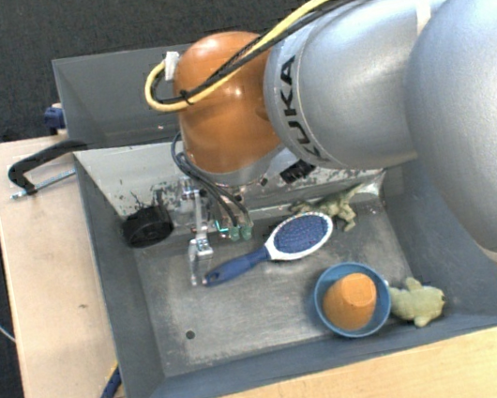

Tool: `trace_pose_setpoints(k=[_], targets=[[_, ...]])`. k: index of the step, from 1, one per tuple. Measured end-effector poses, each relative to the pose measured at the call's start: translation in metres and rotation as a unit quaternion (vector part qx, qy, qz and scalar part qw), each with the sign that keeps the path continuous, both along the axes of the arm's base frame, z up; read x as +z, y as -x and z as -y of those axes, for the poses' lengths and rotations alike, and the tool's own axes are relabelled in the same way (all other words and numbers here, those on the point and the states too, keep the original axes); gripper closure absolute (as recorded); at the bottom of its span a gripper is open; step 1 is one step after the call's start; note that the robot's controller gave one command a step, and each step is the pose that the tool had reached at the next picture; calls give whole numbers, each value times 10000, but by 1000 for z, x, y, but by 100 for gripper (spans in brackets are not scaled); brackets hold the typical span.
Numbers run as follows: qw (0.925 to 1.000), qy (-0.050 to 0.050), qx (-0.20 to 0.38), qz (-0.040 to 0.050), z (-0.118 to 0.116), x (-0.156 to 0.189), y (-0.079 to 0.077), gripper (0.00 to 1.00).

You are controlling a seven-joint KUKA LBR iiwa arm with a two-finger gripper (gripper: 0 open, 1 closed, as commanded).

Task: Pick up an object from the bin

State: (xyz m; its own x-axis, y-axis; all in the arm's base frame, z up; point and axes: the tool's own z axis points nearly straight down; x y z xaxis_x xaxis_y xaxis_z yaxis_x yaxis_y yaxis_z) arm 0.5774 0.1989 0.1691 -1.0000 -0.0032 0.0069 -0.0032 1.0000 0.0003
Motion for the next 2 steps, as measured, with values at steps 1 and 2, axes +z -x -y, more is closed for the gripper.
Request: trace_pose_setpoints(k=[1, 2], targets=[[9525, -9, 3046, 18, 69, -83, -2, 0], [9524, -17, 3048, 45, 67, -81, -3, 100]])
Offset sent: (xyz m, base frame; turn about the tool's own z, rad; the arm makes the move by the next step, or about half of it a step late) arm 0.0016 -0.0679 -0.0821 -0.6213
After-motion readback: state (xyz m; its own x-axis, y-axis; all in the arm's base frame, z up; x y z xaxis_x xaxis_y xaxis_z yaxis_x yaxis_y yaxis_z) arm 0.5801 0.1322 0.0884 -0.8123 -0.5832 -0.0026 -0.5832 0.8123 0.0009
